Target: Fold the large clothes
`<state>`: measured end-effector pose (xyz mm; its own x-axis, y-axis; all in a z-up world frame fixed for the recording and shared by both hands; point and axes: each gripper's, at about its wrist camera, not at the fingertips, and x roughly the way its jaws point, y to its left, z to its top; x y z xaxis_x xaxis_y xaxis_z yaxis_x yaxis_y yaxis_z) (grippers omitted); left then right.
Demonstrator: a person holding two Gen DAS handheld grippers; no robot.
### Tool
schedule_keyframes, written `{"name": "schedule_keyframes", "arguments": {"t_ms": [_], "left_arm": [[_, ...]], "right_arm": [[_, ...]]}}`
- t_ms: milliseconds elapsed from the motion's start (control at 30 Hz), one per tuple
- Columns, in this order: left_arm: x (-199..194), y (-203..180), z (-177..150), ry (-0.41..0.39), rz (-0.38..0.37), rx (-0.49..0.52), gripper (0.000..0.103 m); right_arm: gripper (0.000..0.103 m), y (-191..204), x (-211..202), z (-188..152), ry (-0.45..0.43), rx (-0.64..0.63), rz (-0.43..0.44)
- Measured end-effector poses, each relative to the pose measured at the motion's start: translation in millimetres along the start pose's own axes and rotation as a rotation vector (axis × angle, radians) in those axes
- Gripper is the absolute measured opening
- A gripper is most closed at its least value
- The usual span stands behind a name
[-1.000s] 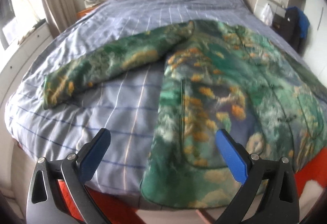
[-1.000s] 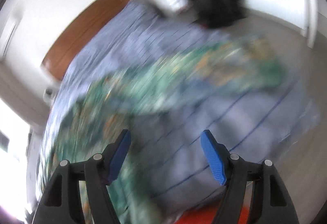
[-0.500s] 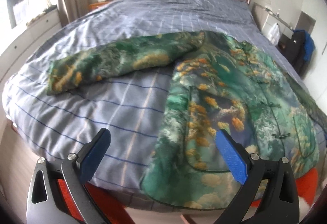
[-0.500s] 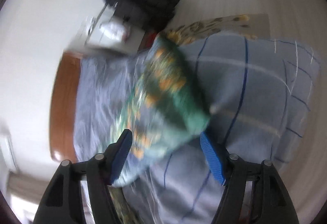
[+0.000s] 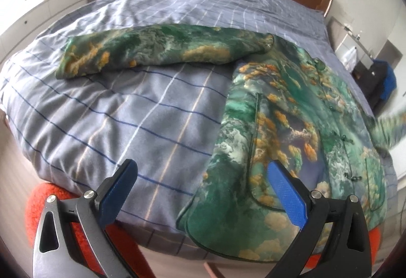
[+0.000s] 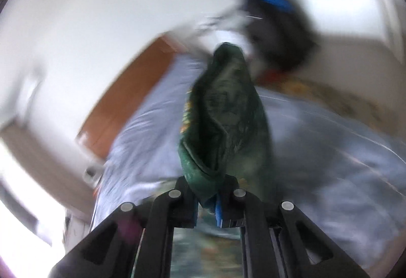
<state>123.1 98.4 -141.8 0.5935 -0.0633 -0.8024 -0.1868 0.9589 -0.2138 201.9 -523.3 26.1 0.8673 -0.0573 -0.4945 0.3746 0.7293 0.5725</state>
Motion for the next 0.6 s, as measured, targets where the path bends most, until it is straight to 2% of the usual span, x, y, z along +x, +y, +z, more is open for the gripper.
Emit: {"name": "schedule_keyframes", "arguments": {"t_ms": [67, 133, 233, 267, 367, 433, 500, 600], "left_arm": [[-4, 1, -2, -0.010, -0.006, 0.000, 0.102], [-10, 5, -4, -0.025, -0.006, -0.004, 0.102], [-16, 15, -5, -0.041, 0.000, -0.029, 0.102], [-18, 20, -5, -0.044, 0.000, -0.048, 0.102], [-23, 31, -8, -0.053, 0.003, -0.083, 0.102], [-24, 35, -10, -0.059, 0.019, -0.089, 0.102], [-24, 37, -13, -0.061, 0.038, -0.084, 0.102], [-19, 37, -17, -0.056, 0.062, -0.074, 0.102]], "right_arm": [[0.010, 73, 22, -14, 0.016, -0.113, 0.068], [0.010, 145, 53, -43, 0.042, -0.222, 0.119], [0.010, 214, 104, -99, 0.118, -0.291, 0.164], [0.010, 236, 126, -128, 0.148, -0.321, 0.164], [0.012, 269, 172, -201, 0.215, -0.415, 0.123], [0.031, 274, 197, -243, 0.290, -0.472, 0.087], [0.041, 273, 218, -284, 0.425, -0.519, 0.073], [0.046, 247, 223, -302, 0.519, -0.484, 0.145]]}}
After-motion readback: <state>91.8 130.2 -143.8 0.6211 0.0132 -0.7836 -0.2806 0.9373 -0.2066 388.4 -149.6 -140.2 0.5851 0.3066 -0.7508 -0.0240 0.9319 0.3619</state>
